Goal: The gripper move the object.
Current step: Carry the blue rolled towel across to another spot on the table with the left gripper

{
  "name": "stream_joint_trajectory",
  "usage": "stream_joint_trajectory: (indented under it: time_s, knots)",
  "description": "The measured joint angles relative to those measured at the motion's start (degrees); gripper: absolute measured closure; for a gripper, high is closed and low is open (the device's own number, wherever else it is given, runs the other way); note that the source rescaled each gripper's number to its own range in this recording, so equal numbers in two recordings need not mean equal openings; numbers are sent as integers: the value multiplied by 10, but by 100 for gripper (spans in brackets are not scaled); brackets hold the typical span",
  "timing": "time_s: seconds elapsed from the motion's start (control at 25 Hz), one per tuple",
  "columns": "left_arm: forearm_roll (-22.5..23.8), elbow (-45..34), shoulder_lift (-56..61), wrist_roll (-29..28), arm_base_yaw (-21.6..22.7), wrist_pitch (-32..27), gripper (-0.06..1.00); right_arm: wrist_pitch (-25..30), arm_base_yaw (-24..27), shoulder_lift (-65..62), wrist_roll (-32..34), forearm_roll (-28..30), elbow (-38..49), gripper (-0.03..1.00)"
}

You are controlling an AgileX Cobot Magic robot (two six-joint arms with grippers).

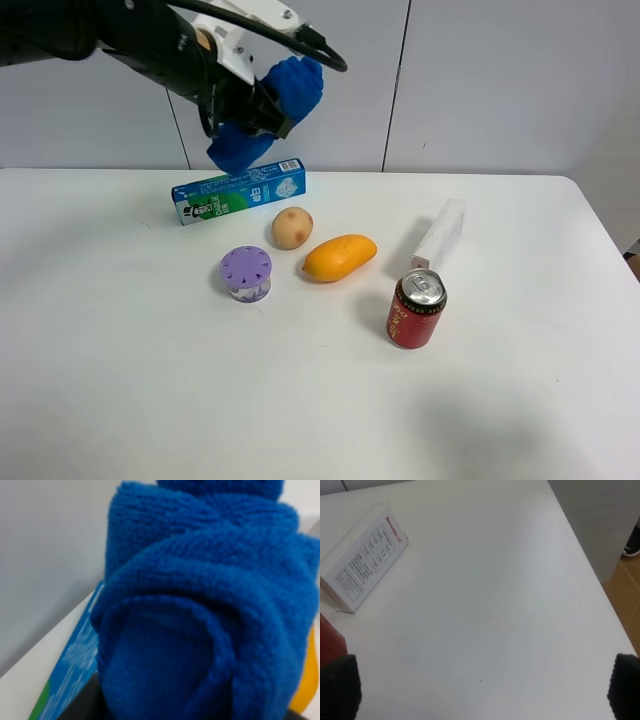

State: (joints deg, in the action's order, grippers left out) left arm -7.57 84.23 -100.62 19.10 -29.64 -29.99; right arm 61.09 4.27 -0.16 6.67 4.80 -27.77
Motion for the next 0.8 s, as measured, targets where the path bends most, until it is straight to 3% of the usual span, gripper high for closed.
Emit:
stream_joint_trajectory:
  time_s: [0.32, 0.8]
  knots:
    - [-41, 107, -109, 0, -37, 15, 94, 0, 0, 0, 0, 0, 0, -3]
    - [-62, 222, -270, 0, -65, 115, 94, 0, 0, 0, 0, 0, 0, -3]
